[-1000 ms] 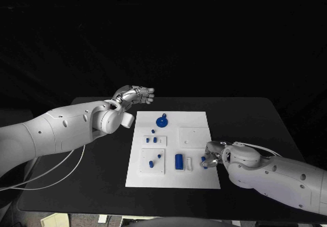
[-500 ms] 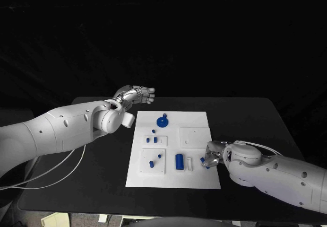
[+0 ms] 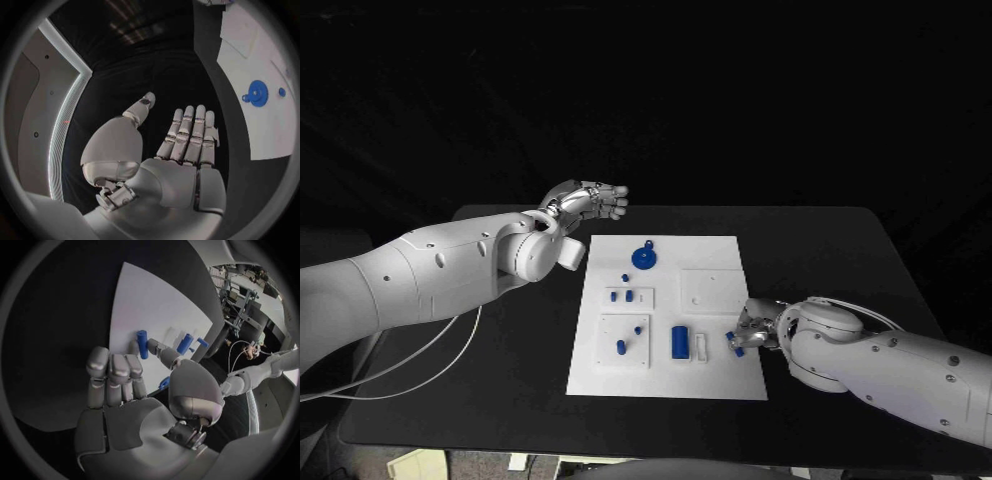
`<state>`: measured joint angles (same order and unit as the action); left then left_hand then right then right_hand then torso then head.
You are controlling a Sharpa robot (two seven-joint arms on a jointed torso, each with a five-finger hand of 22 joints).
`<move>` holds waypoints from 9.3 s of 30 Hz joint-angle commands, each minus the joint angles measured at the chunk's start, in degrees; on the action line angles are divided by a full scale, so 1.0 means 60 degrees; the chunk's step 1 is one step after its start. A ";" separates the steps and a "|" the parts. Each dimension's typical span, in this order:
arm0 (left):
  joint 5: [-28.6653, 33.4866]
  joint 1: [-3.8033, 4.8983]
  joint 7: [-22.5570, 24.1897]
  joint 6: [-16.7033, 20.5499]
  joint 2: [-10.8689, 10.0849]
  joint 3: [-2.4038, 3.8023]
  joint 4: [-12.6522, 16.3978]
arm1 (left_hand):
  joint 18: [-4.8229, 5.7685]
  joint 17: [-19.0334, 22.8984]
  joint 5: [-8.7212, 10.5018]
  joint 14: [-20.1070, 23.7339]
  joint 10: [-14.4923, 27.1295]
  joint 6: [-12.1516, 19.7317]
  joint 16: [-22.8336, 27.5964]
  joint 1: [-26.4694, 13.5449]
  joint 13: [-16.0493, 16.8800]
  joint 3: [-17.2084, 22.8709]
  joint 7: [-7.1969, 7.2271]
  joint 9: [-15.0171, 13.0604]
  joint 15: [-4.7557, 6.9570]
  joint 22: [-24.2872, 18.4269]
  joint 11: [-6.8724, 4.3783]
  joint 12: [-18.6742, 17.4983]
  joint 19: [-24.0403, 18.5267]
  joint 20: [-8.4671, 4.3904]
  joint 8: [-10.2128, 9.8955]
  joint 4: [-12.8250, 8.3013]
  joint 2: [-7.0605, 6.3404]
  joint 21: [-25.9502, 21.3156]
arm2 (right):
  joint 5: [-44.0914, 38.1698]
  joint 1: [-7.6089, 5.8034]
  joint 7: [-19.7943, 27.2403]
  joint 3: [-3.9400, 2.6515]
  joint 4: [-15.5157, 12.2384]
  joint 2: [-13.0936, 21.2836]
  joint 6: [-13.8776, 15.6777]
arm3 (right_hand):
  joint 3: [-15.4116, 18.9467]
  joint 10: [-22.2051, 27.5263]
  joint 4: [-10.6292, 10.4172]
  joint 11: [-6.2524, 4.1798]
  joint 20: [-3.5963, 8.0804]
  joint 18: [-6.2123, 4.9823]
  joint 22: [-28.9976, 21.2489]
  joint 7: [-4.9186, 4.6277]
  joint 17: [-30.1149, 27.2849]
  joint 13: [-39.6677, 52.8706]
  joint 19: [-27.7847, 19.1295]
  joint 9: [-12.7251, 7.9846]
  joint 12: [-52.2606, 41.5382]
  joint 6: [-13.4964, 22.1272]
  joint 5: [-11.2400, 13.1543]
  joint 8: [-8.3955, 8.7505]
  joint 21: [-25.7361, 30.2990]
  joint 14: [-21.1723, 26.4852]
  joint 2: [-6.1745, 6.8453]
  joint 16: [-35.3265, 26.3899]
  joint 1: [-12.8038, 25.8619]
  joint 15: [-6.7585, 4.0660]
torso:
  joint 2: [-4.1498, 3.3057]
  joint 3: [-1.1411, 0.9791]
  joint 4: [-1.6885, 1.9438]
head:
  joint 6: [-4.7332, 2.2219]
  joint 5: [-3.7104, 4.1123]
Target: Assemble the parts on the task board
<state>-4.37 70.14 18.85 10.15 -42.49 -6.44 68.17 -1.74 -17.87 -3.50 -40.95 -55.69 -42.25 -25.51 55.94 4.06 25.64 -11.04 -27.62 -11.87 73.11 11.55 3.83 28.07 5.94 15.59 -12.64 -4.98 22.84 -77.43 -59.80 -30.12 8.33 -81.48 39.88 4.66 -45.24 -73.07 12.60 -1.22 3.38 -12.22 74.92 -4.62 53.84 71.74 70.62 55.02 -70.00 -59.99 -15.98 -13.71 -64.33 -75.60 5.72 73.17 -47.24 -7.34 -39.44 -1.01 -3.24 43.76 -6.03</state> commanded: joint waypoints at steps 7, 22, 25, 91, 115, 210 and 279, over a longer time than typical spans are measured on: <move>0.0027 0.0014 0.0076 -0.0093 -0.0001 0.0007 0.0036 | -0.0188 -0.0019 0.0058 -0.0041 -0.0007 0.0026 0.0056 -0.0005 -0.0011 0.0005 -0.0159 0.0013 0.0003 0.0020 0.0010 0.0026 0.0066 0.0021 0.0063 0.0039 -0.0049 -0.0044 | 0.0658 -0.0004 0.0074 -0.0063 -0.0486 0.0145 0.0211 | -0.0209 -0.0073 0.0318 -0.0046 -0.0041 -0.0463 0.0108 -0.0035 -0.0015 -0.0020 0.0044 -0.2587 0.0034 -0.0107 0.0031 -0.0058 -0.0022 0.0003 -0.0222 -0.0035 -0.0058 -0.0012 | -0.0002 0.0004 0.0000 | -0.0014 0.0020; 0.0026 0.0014 0.0076 -0.0096 0.0000 0.0007 0.0040 | -0.0186 -0.0022 0.0059 -0.0044 -0.0009 0.0025 0.0056 -0.0005 -0.0011 0.0003 -0.0159 0.0015 0.0004 0.0028 0.0009 0.0026 0.0069 0.0021 0.0066 0.0041 -0.0049 -0.0048 | 0.2072 -0.0071 0.0080 -0.0137 -0.0624 -0.0071 0.0536 | 0.0062 -0.0078 0.0196 -0.0078 -0.0005 -0.0463 0.0083 -0.0007 -0.0020 -0.0060 0.0087 -0.2629 0.0063 -0.0181 0.0146 -0.0040 -0.0004 0.0000 -0.0062 -0.0038 0.0168 -0.0048 | -0.0003 0.0005 0.0002 | 0.0005 0.0023; 0.0026 0.0014 0.0076 -0.0102 0.0003 0.0007 0.0046 | -0.0186 -0.0023 0.0058 -0.0045 -0.0009 0.0025 0.0056 -0.0005 -0.0011 0.0003 -0.0159 0.0015 0.0004 0.0029 0.0009 0.0027 0.0069 0.0021 0.0066 0.0041 -0.0049 -0.0049 | 0.2200 -0.0072 0.0055 -0.0137 -0.0504 -0.0178 0.0473 | 0.0125 -0.0058 0.0174 -0.0080 0.0004 -0.0463 0.0079 -0.0005 -0.0023 -0.0077 0.0086 -0.2639 0.0083 -0.0180 0.0104 -0.0028 0.0005 0.0005 -0.0063 -0.0043 0.0206 -0.0052 | -0.0002 0.0010 0.0000 | 0.0003 0.0025; 0.0025 0.0015 0.0048 -0.0095 0.0023 0.0006 0.0051 | -0.0183 -0.0034 0.0059 -0.0045 -0.0010 0.0026 0.0065 -0.0005 -0.0011 -0.0002 -0.0159 0.0022 0.0004 0.0059 0.0009 0.0025 0.0076 0.0019 0.0076 0.0050 -0.0057 -0.0074 | 0.1945 -0.0064 0.0245 -0.0028 0.0065 -0.0797 0.0057 | 0.0718 0.0143 -0.0735 -0.0110 0.0098 -0.0463 0.0042 0.0013 -0.0041 -0.0205 0.0036 -0.2707 0.0242 -0.0192 0.1707 0.0061 0.0125 0.0034 0.0804 -0.0109 0.0847 -0.0084 | -0.0003 0.0002 -0.0002 | 0.0044 -0.0063; 0.0024 0.0015 0.0030 -0.0097 -0.0005 0.0006 0.0051 | -0.0184 -0.0038 0.0059 -0.0044 -0.0009 0.0029 0.0068 0.0004 -0.0012 0.0002 -0.0159 0.0025 0.0005 0.0069 0.0009 0.0024 0.0078 0.0018 0.0078 0.0050 -0.0056 -0.0083 | 0.1490 -0.0061 0.0723 -0.0026 -0.0377 -0.0314 -0.0120 | 0.0984 0.0239 -0.0987 -0.0112 0.0264 -0.0463 0.0066 0.0021 -0.0007 -0.0250 0.0032 -0.2595 0.0290 -0.0098 0.2183 0.0053 0.0123 0.0063 0.1602 -0.0115 0.0299 -0.0102 | -0.0003 -0.0002 -0.0007 | 0.0049 -0.0072; 0.0032 0.0014 0.0122 -0.0163 0.0047 0.0005 -0.0155 | -0.0174 -0.0089 0.0061 -0.0147 -0.0130 -0.0046 0.0030 0.0013 0.0010 -0.0004 -0.0117 0.0025 0.0038 0.0139 -0.0038 0.0075 0.0097 0.0002 0.0142 0.0068 -0.0013 -0.0138 | 0.2096 -0.0264 0.3047 -0.0304 0.0089 0.0156 0.1016 | 0.1376 0.0770 -0.0600 0.0124 0.0051 -0.0463 0.0038 -0.0219 -0.0083 -0.0719 -0.0129 -0.2788 0.0864 0.0434 0.1521 0.0496 0.0342 0.0110 0.1407 -0.0350 0.0262 0.0122 | 0.0023 0.0009 -0.0013 | -0.0194 -0.0010; 0.0729 -0.1663 0.1824 0.5662 -0.0367 0.1074 0.3631 | 0.0289 0.2978 0.0583 0.6825 0.9281 0.7042 0.4251 -0.9323 -0.0677 -0.4273 0.1840 0.4603 0.1978 -1.2185 -0.1925 -0.0638 -0.4678 -0.0990 -0.2599 0.2107 0.0830 -0.3806 | 1.2877 -0.0066 0.9964 -0.1390 -0.1357 0.0785 0.6530 | 0.7540 1.2178 -0.2101 0.0204 -0.0563 0.2037 -1.2487 0.0770 -0.8973 -1.1956 -1.1770 -0.9170 1.1666 0.9999 0.2663 0.2285 1.0722 1.2601 -0.0953 -1.2195 0.7873 0.1223 | 0.1377 0.0168 0.0540 | -0.1564 0.1005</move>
<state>-0.28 60.15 27.63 40.99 -44.67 -0.08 89.76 -0.44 -0.05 -0.27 -0.20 -0.30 -0.28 -0.20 0.42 0.05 0.26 0.02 -0.05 -0.01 0.07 0.00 0.39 0.21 -0.01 0.38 0.10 0.02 0.20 -3.09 -60.25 26.24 -0.02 -89.07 44.45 39.21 -0.26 -0.21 0.00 0.00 0.01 -0.79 0.05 0.01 0.05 0.05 0.28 0.05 -0.20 -0.26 -0.20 -0.20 -0.20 -0.27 0.00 0.20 -0.33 0.03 -31.20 0.00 -0.01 34.38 -0.01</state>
